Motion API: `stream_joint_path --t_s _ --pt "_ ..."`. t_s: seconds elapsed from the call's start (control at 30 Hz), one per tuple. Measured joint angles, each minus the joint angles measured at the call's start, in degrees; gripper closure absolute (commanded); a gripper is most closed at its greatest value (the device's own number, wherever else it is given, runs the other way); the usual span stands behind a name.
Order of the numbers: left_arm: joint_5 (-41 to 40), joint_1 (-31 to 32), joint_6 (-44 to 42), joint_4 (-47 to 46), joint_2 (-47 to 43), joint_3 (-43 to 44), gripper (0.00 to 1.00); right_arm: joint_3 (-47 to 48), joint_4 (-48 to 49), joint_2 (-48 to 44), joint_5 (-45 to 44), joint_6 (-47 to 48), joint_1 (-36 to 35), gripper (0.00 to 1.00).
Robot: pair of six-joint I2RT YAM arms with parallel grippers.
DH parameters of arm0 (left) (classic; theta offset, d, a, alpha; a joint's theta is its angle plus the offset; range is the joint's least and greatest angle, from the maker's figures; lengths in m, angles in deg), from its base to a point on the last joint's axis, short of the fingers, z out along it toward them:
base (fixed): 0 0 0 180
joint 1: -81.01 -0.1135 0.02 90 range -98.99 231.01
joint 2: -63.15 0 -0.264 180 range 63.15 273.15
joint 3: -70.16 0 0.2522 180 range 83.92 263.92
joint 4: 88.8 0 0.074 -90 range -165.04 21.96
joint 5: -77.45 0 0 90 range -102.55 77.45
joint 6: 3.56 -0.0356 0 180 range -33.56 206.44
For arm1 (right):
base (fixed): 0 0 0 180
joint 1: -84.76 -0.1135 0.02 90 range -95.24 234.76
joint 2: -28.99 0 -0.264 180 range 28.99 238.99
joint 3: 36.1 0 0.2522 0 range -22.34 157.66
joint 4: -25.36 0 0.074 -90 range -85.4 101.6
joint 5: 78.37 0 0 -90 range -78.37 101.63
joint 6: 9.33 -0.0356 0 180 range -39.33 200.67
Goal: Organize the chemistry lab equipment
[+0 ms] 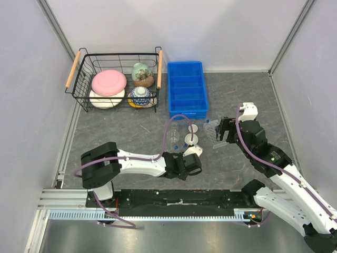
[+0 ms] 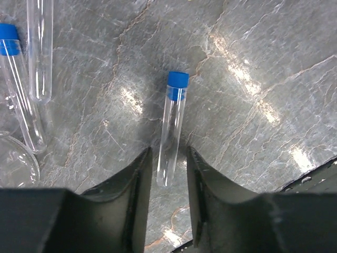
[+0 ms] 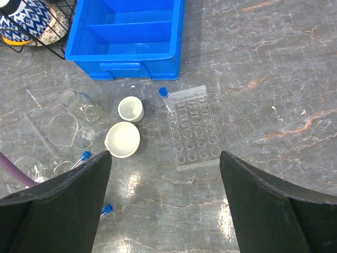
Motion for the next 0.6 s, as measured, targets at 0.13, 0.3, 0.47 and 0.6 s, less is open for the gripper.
stream_joint_path --t_s 0.13,0.3,0.47,0.6 --pt "-1.18 0.96 0.92 -0.04 0.09 -0.07 0.89 -0.02 -0.26 0.0 0.37 -0.04 0.0 0.1" --pt "-3.13 1.44 1.53 -0.2 -0.76 -1.25 0.98 -0.02 -0.5 0.0 1.07 -0.11 0.0 0.11" --pt "-2.78 1.36 0.92 2.47 -3.63 -3.34 0.98 0.92 -3.02 0.66 1.9 -0.55 0.0 0.12" --pt "3.39 0.42 -2.62 3.91 -7.56 -3.52 0.98 4.63 -6.19 2.67 4.57 -0.68 0.0 0.12"
